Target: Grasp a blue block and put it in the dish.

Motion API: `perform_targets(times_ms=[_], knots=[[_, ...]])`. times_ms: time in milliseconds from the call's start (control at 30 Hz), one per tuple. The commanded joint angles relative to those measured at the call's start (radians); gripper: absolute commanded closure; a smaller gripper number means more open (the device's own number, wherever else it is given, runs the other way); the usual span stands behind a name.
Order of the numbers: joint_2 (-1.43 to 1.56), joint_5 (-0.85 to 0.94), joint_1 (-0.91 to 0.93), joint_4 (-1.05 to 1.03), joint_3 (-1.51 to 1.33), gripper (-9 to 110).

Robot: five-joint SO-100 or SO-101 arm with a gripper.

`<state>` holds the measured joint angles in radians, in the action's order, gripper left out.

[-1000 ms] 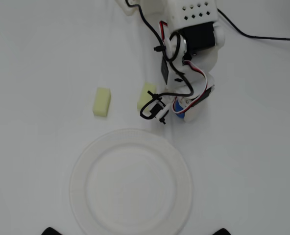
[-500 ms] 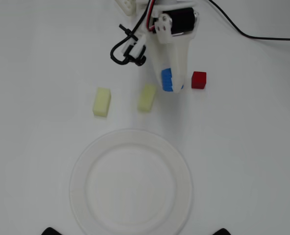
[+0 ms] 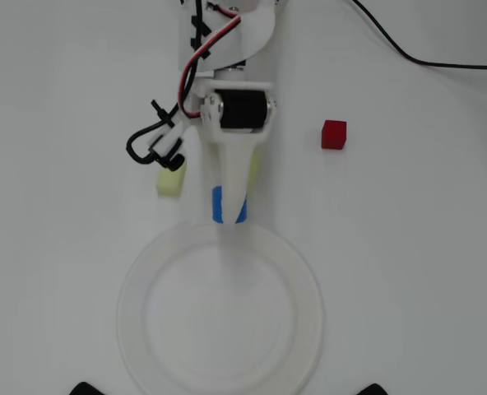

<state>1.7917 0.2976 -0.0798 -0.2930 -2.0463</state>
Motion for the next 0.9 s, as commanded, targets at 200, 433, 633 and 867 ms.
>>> perform_targets(times_ms=[200,433,633,867], knots=[[-0.377,-0.043,0.009,-0.002,0.383,101],[-0.512,-0.040,0.006,-0.051,0.492,101],[-0.548,-0.038,0.021,-0.055,0.500,101],[-0.546,-0.026,0.029,-0.089,0.500,91]])
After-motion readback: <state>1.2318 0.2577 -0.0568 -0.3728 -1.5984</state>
